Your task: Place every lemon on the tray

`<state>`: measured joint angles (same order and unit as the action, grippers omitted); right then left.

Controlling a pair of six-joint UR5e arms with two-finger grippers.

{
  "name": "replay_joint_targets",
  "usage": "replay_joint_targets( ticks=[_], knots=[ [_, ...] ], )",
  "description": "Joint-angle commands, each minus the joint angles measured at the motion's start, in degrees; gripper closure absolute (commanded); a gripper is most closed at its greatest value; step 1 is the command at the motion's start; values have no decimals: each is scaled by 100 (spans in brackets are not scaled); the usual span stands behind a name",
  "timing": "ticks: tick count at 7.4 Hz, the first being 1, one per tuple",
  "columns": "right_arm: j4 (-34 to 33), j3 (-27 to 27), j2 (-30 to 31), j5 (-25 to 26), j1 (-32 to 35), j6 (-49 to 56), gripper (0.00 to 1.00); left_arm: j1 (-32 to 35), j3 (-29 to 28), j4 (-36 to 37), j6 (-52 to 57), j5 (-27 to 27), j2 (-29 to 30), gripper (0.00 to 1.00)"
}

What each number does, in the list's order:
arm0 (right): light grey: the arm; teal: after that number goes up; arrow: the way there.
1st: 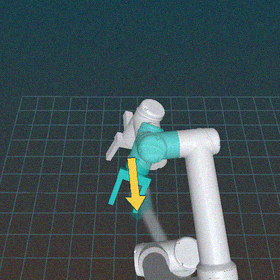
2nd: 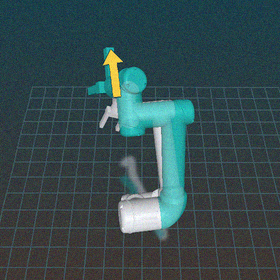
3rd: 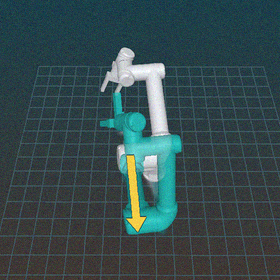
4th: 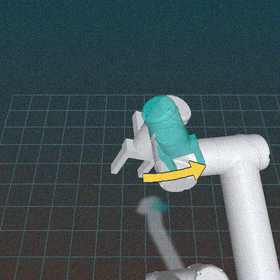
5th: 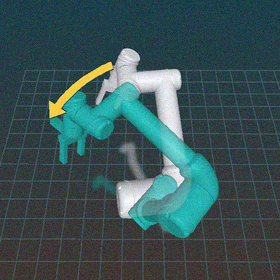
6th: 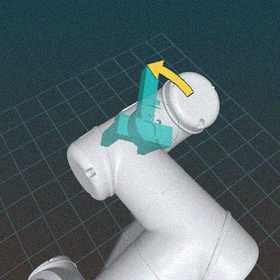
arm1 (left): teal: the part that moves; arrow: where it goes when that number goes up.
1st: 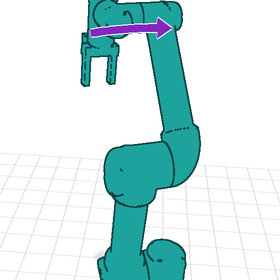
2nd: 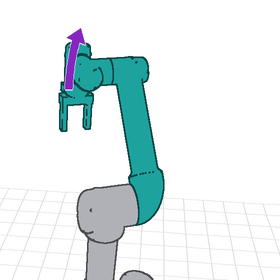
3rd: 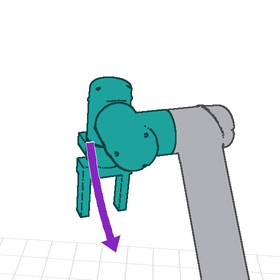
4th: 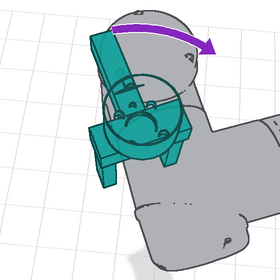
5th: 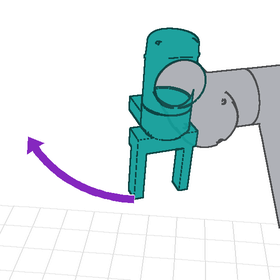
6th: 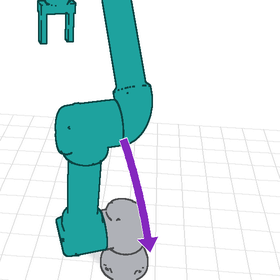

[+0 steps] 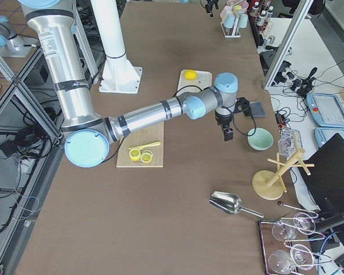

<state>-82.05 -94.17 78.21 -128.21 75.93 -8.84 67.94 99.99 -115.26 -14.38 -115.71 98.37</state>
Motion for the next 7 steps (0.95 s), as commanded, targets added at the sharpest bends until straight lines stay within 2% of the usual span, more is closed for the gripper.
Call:
replay_joint_targets(
  ticks=[1,3,4,5,7],
  knots=[
    [-161,468,484,366,649,866,0,402,-188,3,76,-433,-502,2],
    [-179,513,660,62,923,955,0,1199,-303,20,698,-776,-968,2],
    [-162,496,722,-149,967,955,0,1891,-600,151,848,-1483,-960,2],
    [-162,504,740,-143,968,937,0,2333,-847,327,1241,-2116,-952,2],
    [-162,513,688,-134,959,884,0,2654,-700,748,1280,-2149,-1048,2]
  ],
)
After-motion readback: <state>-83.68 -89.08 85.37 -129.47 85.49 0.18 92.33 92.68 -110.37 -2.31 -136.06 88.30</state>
